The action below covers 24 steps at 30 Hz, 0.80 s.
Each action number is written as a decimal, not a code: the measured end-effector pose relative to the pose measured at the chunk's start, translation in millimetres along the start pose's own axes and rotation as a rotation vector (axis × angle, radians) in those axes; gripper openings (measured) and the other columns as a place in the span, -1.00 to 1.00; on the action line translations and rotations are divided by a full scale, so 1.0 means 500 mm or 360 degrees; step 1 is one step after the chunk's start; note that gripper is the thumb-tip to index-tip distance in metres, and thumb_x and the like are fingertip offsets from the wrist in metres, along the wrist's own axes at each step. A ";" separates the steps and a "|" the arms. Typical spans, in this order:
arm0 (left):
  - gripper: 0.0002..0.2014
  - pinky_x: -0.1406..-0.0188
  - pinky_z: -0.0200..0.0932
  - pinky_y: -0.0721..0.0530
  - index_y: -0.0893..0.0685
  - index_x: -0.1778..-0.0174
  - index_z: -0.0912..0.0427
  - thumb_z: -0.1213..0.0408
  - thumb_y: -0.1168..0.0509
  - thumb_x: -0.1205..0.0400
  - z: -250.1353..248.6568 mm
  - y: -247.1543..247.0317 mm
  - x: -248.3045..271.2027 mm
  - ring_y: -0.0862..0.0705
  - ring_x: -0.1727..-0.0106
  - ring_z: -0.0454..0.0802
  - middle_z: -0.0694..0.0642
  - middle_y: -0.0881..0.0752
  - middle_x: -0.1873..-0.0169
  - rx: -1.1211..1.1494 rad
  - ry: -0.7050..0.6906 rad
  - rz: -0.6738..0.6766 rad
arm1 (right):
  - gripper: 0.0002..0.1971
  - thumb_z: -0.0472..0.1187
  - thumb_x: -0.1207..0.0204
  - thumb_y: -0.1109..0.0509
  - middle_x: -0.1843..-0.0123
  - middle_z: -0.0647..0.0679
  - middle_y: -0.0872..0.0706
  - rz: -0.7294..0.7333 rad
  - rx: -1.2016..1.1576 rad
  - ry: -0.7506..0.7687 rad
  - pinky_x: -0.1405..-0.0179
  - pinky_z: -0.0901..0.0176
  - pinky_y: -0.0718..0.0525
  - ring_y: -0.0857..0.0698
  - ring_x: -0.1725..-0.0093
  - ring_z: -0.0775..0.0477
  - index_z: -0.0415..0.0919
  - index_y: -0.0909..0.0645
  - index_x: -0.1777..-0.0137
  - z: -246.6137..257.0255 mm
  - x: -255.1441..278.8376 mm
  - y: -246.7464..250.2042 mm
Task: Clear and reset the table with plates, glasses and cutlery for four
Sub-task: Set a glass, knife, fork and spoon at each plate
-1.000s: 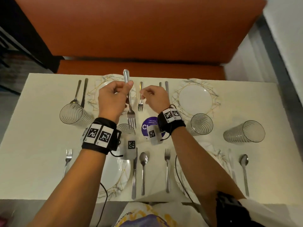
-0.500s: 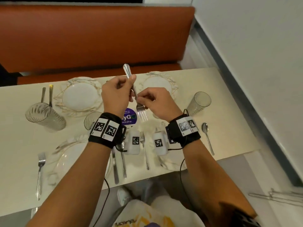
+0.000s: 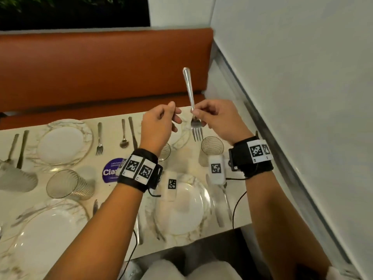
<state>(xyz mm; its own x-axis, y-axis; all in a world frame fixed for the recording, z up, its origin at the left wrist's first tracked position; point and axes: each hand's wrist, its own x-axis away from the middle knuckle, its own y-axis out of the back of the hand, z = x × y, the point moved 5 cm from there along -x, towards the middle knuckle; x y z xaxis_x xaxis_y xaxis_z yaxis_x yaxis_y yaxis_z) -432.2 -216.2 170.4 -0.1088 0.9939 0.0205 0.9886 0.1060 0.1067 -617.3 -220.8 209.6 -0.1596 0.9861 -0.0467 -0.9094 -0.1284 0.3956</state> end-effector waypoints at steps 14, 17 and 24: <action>-0.89 0.31 -0.16 -0.60 -0.77 -0.08 -0.01 0.16 -0.33 -0.79 0.133 -0.151 -0.089 -0.76 0.31 -0.11 0.02 -0.86 0.16 -0.0267 0.0491 -0.0232 | -0.96 -0.14 -0.52 -0.58 0.22 0.01 -0.86 0.0355 0.0419 -0.0605 0.25 0.22 -0.64 -0.79 0.34 0.07 -0.08 -0.82 0.08 -0.499 -0.259 0.105; -0.89 0.38 -0.18 -0.61 -0.76 -0.09 0.01 0.21 -0.32 -0.79 0.141 -0.145 -0.102 -0.74 0.30 -0.11 0.06 -0.86 0.13 -0.0258 0.0542 -0.0298 | -0.95 -0.14 -0.48 -0.61 0.31 0.01 -0.84 0.0420 0.0455 -0.0668 0.18 0.17 -0.77 -0.80 0.36 0.07 -0.07 -0.83 0.11 -0.571 -0.271 0.046; -0.86 0.32 -0.20 -0.60 -0.76 -0.13 0.09 0.28 -0.29 -0.79 0.161 -0.122 -0.123 -0.74 0.29 -0.08 0.07 -0.85 0.15 -0.0245 0.0578 -0.0381 | -0.92 -0.22 -0.47 -0.58 0.34 -0.08 -0.84 0.0507 0.0474 -0.0709 0.05 0.12 -0.83 -0.81 0.34 -0.02 -0.20 -0.86 0.08 -0.624 -0.301 -0.024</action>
<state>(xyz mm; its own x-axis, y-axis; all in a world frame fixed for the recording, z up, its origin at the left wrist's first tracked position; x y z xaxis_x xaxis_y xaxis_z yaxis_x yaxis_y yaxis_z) -477.5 -281.2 82.8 -0.3890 0.8633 0.3215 0.9072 0.2982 0.2968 -702.1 -400.7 -74.5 -0.1714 0.8616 0.4778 -0.6869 -0.4521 0.5689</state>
